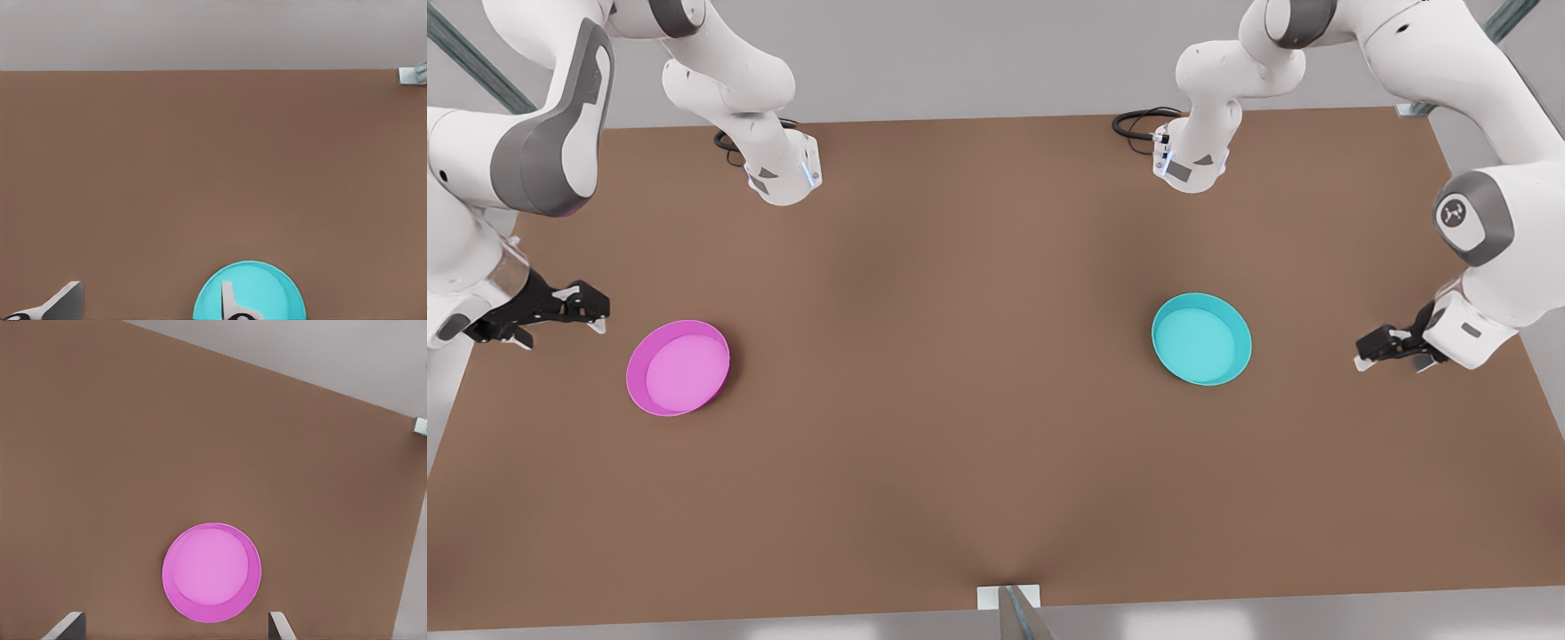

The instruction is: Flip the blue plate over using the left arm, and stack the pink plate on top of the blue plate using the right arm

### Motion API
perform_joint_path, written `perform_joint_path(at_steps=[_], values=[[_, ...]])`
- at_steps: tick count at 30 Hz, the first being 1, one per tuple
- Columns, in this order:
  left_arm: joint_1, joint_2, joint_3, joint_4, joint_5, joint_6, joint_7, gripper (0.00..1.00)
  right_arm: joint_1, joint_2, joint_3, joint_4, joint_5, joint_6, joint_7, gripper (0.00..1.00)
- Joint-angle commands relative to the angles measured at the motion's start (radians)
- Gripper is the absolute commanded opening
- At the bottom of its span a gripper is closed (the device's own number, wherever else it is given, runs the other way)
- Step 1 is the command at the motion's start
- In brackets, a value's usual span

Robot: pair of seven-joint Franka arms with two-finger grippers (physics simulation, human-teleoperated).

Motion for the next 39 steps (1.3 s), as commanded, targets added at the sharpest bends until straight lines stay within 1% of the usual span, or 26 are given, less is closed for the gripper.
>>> perform_joint_path(at_steps=[1,5,21,22,26,28,30,31,33,34,35,36,39], values=[[0.0,0.0,0.0,0.0,-0.018,-0.001,0.0,1.0,0.001,0.0,0.0,0.0,0.0,0.0,0.0,1.0],[-0.001,-0.003,-0.034,0.0,-0.018,-0.015,-0.006,1.0,0.001,-0.002,0.0,0.0,0.0,-0.002,-0.002,1.0],[-0.001,0.012,-0.034,-0.008,-0.009,-0.004,0.004,1.0,0.003,0.0,0.002,-0.001,0.002,-0.002,0.0,1.0],[-0.001,0.021,-0.034,-0.023,-0.018,0.002,0.003,1.0,0.003,0.0,0.0,0.0,0.002,0.0,0.0,1.0],[0.048,0.15,-0.02,-0.018,-0.113,0.066,0.015,1.0,0.003,0.0,0.0,-0.001,0.0,-0.002,0.0,1.0],[0.075,0.173,-0.02,-0.038,-0.173,0.071,0.085,1.0,0.001,0.0,0.0,-0.001,0.002,-0.003,-0.002,1.0],[0.077,0.118,-0.02,-0.168,-0.19,0.102,0.09,1.0,-0.007,0.0,-0.001,-0.003,-0.002,-0.005,-0.003,1.0],[0.077,0.063,-0.032,-0.314,-0.19,0.201,0.093,1.0,-0.004,0.001,-0.001,-0.004,-0.008,-0.003,-0.002,1.0],[0.066,0.032,-0.084,-0.431,-0.207,0.235,0.098,1.0,0.0,0.012,-0.001,-0.004,-0.005,-0.003,-0.002,1.0],[0.042,0.041,-0.086,-0.463,-0.282,0.26,0.098,1.0,0.0,0.012,-0.001,-0.004,-0.005,-0.005,-0.002,1.0],[0.023,0.029,-0.126,-0.555,-0.29,0.387,0.098,1.0,0.0,0.012,-0.001,-0.004,-0.002,-0.005,-0.002,1.0],[0.017,0.02,-0.143,-0.597,-0.303,0.41,0.098,1.0,0.001,0.014,-0.001,-0.004,-0.002,-0.005,-0.002,1.0],[0.034,0.026,-0.132,-0.679,-0.348,0.445,0.208,0.99,0.001,0.014,-0.001,-0.004,0.0,-0.003,-0.002,1.0]])
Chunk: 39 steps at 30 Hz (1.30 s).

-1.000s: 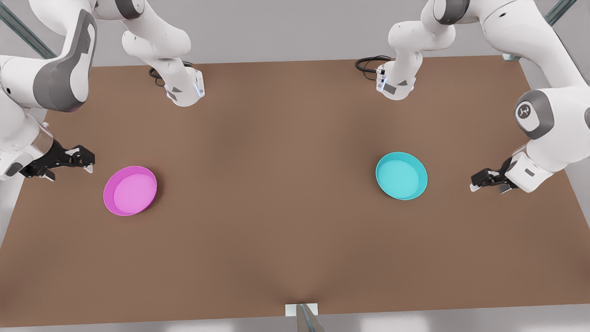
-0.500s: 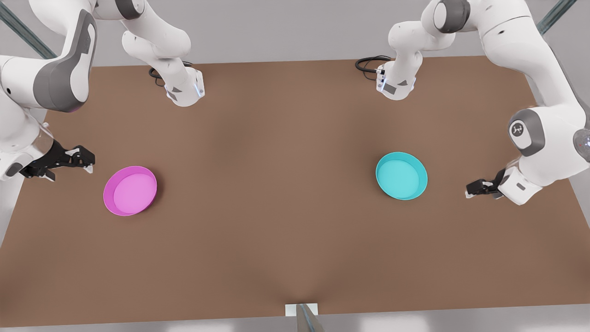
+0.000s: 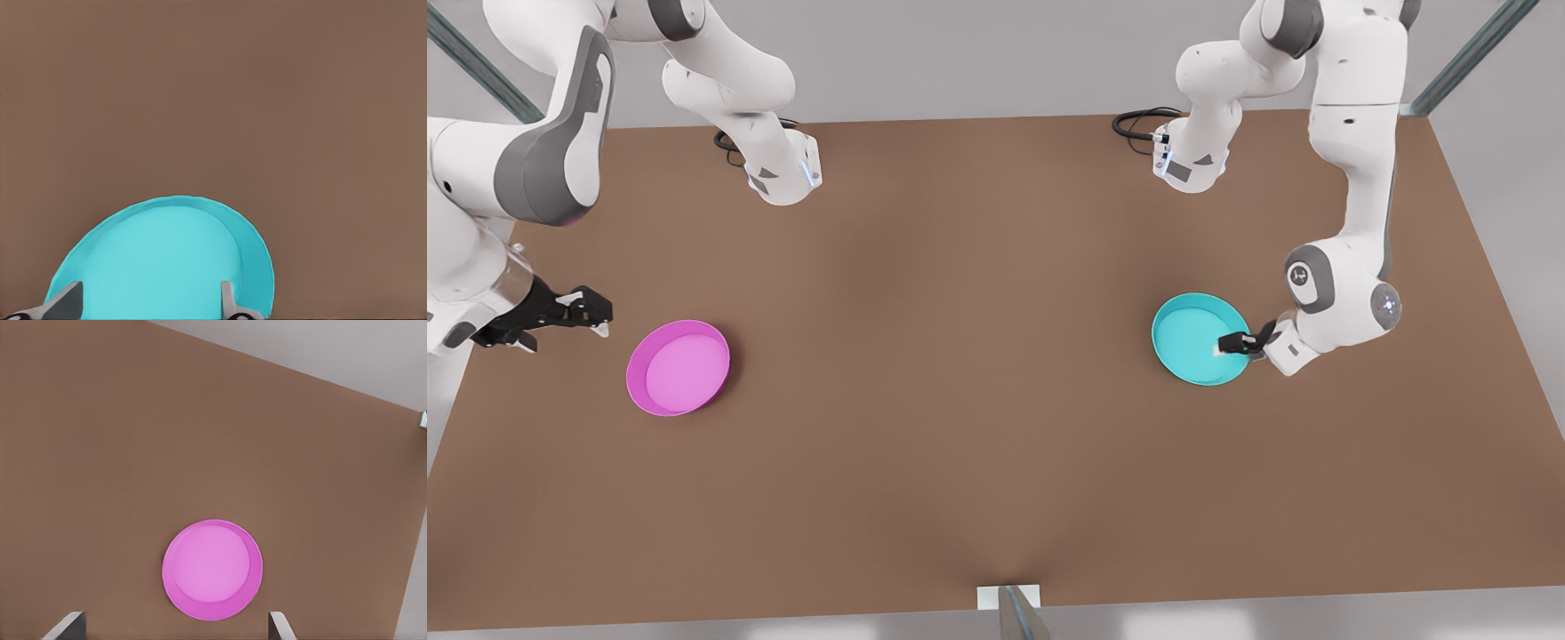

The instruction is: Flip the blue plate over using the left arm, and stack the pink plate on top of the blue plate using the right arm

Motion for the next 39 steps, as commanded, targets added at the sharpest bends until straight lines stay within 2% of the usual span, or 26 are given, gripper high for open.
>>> perform_joint_path(at_steps=[1,3,6,8,9,10,12,14,20,22,30,31,32,39], values=[[0.007,0.005,0.005,-0.006,-0.047,0.0,0.018,0.99,0.0,0.0,0.0,0.0,0.0,0.0,0.0,1.0],[0.007,0.013,0.034,-0.048,-0.053,0.003,0.076,0.99,0.0,0.0,0.0,0.0,0.0,-0.002,0.0,1.0],[0.007,0.054,0.108,-0.078,-0.254,0.002,0.308,0.98,0.0,0.0,0.0,0.0,-0.002,-0.002,0.0,1.0],[0.007,0.085,0.132,-0.075,-0.254,0.002,0.332,0.93,0.0,0.0,0.0,0.0,-0.002,0.0,0.0,1.0],[0.007,0.097,0.146,-0.071,-0.257,0.002,0.34,0.87,0.001,0.0,0.0,0.0,0.0,0.0,0.0,1.0],[0.007,0.108,0.146,-0.068,-0.273,0.003,0.341,0.69,0.001,0.0,0.0,0.0,0.0,0.0,0.0,1.0],[0.007,0.112,0.146,-0.068,-0.274,0.003,0.361,0.45,0.001,0.001,0.002,0.0,0.0,0.0,0.0,1.0],[0.007,0.128,0.148,-0.063,-0.274,0.002,0.367,0.37,0.001,0.001,0.0,0.0,0.002,0.002,0.0,1.0],[0.007,0.14,0.16,-0.063,-0.271,0.002,0.4,0.34,0.0,0.001,0.001,0.0,0.002,0.0,0.0,1.0],[0.007,0.14,0.16,-0.063,-0.263,0.002,0.4,0.29,0.001,0.001,0.002,0.002,0.002,0.0,0.0,1.0],[-0.002,0.152,0.157,-0.061,-0.271,0.022,0.392,0.32,0.001,0.009,0.002,0.003,0.002,0.002,0.0,1.0],[-0.002,0.151,0.157,-0.061,-0.273,0.02,0.391,0.3,0.0,0.011,0.0,0.003,0.002,0.002,0.0,1.0],[-0.002,0.151,0.157,-0.061,-0.274,0.022,0.391,0.22,0.001,0.011,0.001,0.003,0.002,0.002,0.0,1.0],[-0.002,0.138,0.158,-0.051,-0.276,0.002,0.38,0.21,0.0,0.011,0.002,0.005,0.002,0.003,0.0,1.0]])
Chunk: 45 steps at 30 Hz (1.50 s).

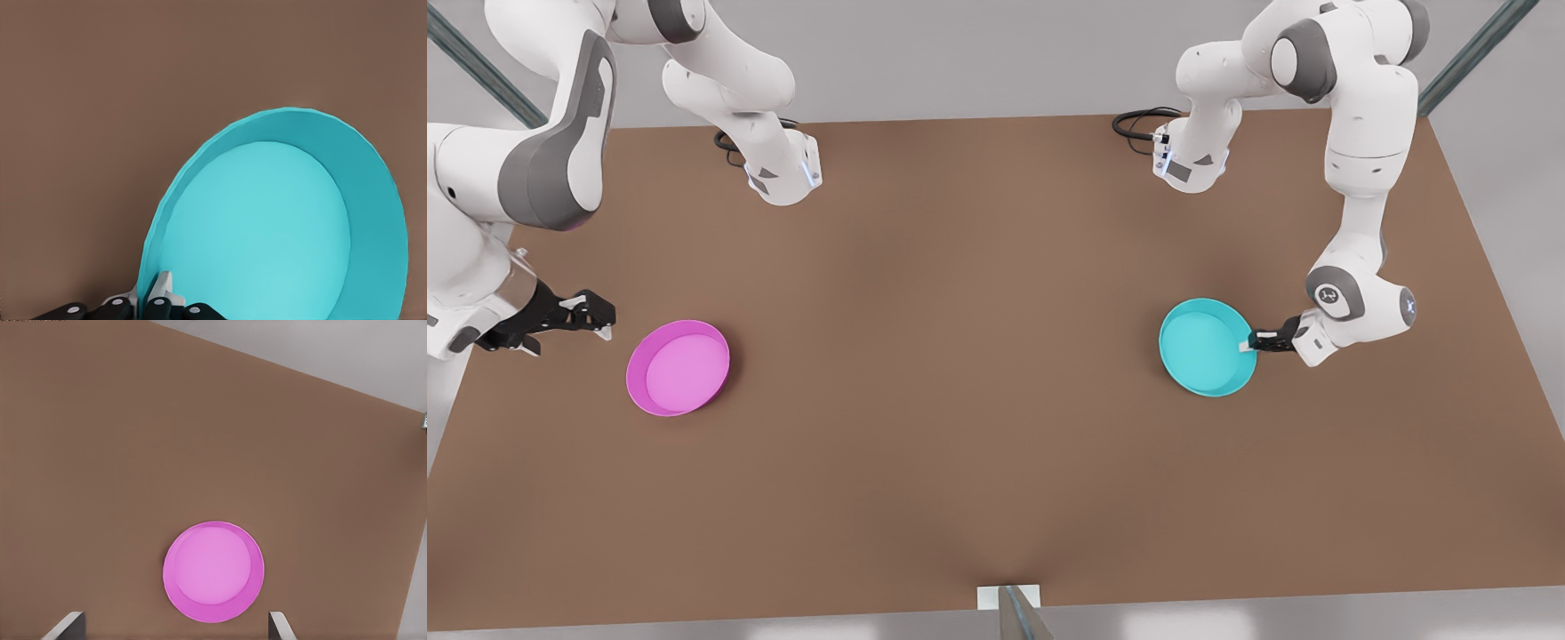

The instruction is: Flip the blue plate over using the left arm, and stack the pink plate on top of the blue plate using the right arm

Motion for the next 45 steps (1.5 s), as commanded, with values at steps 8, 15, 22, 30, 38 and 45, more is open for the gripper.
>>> perform_joint_path(at_steps=[8,15,22,30,38,45], values=[[-0.037,-0.031,-0.007,0.255,-0.02,-0.216,-0.231,0.21,-0.001,0.0,-0.001,0.004,-0.002,0.0,0.0,1.0],[-0.178,-0.018,-0.028,0.373,-0.019,-0.198,-0.506,0.21,-0.001,0.008,0.001,0.004,-0.002,0.0,0.0,1.0],[-0.413,-0.011,-0.027,0.496,-0.017,-0.187,-0.809,0.21,-0.001,0.008,0.001,0.004,-0.002,0.0,0.0,1.0],[-0.623,0.002,-0.027,0.638,0.362,-0.167,-1.28,0.21,-0.001,0.014,-0.001,0.004,-0.002,0.017,0.002,1.0],[-0.792,0.053,-0.024,0.775,0.994,-0.413,-1.538,0.21,0.001,0.003,0.001,0.005,-0.009,0.061,-0.006,1.0],[-0.973,0.055,-0.021,0.792,1.535,-0.629,-1.616,0.21,0.001,0.008,0.001,0.004,-0.006,0.048,-0.005,1.0]])
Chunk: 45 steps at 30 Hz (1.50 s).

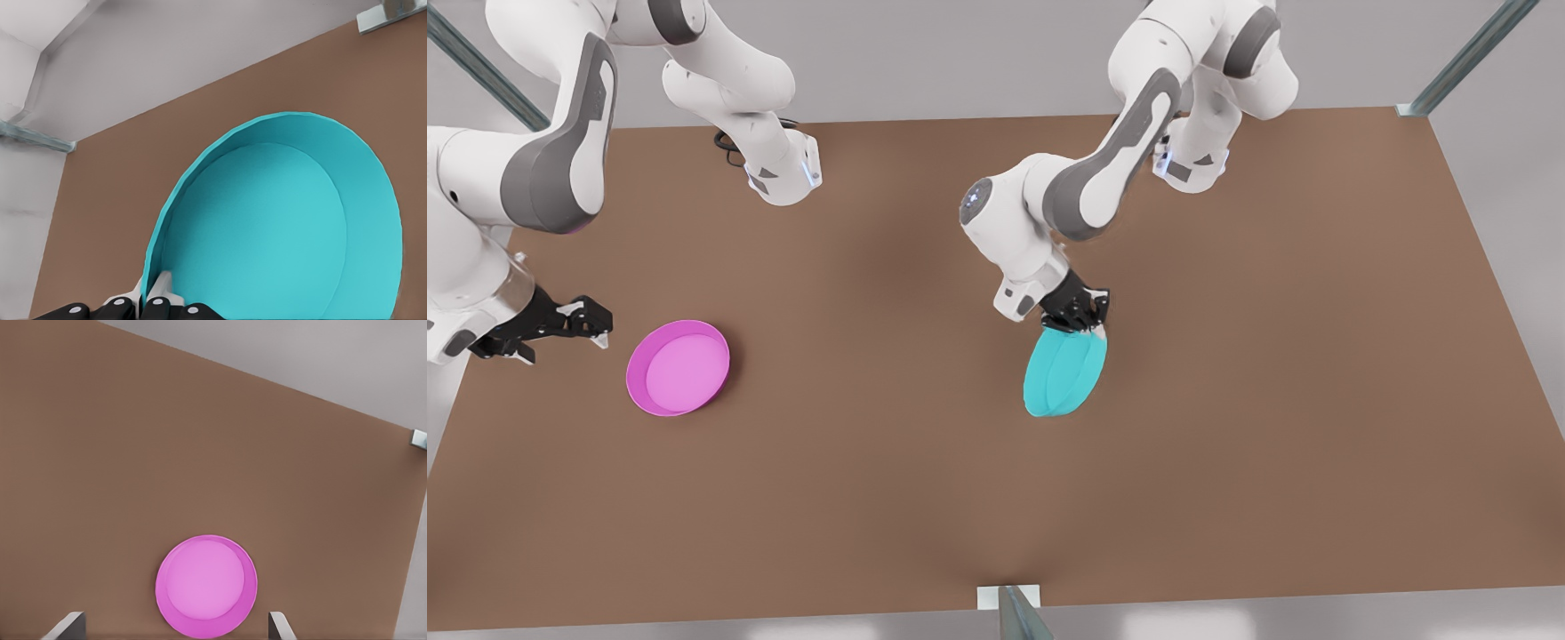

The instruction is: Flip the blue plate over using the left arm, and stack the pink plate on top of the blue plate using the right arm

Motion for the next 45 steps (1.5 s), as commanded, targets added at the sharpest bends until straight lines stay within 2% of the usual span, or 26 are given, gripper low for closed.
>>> perform_joint_path(at_steps=[1,3,5,8,14,21,27,34,35,36,37,41,45], values=[[-0.014,0.004,0.001,-0.001,0.234,-0.012,-0.009,0.21,0.0,0.0,0.0,0.0,0.0,0.0,-0.001,1.0],[-0.076,0.056,0.001,0.001,0.419,-0.053,-0.046,0.21,0.0,0.0,0.0,0.0,0.003,0.0,-0.001,1.0],[-0.132,0.14,0.002,0.08,0.534,-0.128,-0.045,0.21,-0.001,0.002,-0.002,-0.002,0.003,0.0,-0.001,1.0],[-0.2,0.243,0.002,0.09,0.737,-0.237,-0.043,0.21,-0.007,0.005,-0.002,-0.003,0.003,0.0,0.001,1.0],[-0.315,0.441,0.004,0.09,0.942,-0.358,-0.103,0.21,-0.001,0.034,-0.002,-0.009,0.003,-0.002,-0.001,1.0],[-0.379,0.576,-0.004,0.091,0.982,-0.294,-0.326,0.21,0.0,0.037,0.0,-0.011,0.003,-0.038,-0.004,1.0],[-0.389,0.602,-0.079,0.111,0.972,-0.236,-0.396,0.21,-0.004,0.057,0.0,-0.008,0.02,-0.066,-0.007,1.0],[-0.412,0.658,-0.078,0.093,0.978,-0.248,-0.399,0.21,-0.011,0.078,-0.002,-0.002,0.021,-0.061,-0.009,1.0],[-0.413,0.661,-0.079,0.094,0.972,-0.251,-0.401,0.28,-0.011,0.083,-0.002,-0.002,0.021,-0.063,-0.007,1.0],[-0.416,0.658,-0.092,0.102,0.958,-0.251,-0.408,0.89,-0.009,0.083,-0.002,-0.002,0.021,-0.063,-0.007,1.0],[-0.416,0.654,-0.092,0.104,0.958,-0.248,-0.411,1.0,-0.009,0.083,-0.002,0.0,0.021,-0.064,-0.007,1.0],[-0.416,0.653,-0.098,0.107,0.958,-0.236,-0.453,1.0,-0.004,0.083,-0.002,0.0,0.021,-0.064,-0.004,1.0],[-0.412,0.65,-0.151,0.13,0.919,-0.211,-0.525,1.0,-0.003,0.083,-0.002,0.0,0.021,-0.064,-0.004,1.0]])
